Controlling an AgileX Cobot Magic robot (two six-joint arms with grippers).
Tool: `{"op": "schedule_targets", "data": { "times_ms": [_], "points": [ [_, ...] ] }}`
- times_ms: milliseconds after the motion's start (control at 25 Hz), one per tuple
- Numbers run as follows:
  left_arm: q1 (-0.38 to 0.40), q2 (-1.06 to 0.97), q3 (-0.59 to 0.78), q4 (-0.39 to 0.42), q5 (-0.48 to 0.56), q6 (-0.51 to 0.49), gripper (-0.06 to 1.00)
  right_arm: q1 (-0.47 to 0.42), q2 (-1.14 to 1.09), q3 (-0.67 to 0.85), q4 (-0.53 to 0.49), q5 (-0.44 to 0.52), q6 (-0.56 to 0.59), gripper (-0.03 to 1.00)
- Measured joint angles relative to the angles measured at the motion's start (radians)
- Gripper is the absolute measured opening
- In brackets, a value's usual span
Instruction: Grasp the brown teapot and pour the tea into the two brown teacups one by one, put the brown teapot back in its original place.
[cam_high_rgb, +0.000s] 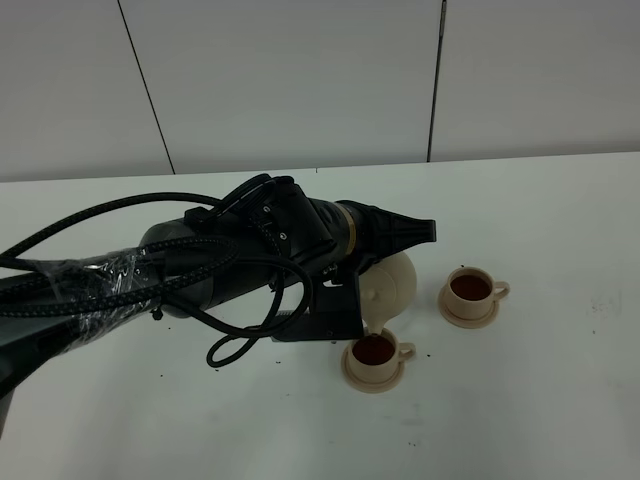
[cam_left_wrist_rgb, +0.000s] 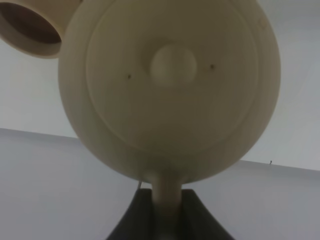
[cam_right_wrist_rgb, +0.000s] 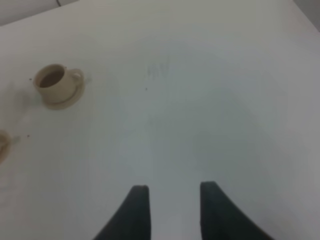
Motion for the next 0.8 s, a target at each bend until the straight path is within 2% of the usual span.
{"op": "schedule_targets", "data": {
  "times_ms": [800],
  "points": [
    [0.0,0.0,0.0,-0.001,0.006,-0.01,0.17,0.0,0.0,0.0,0.0,0.0,0.0,0.24]
  ]
}}
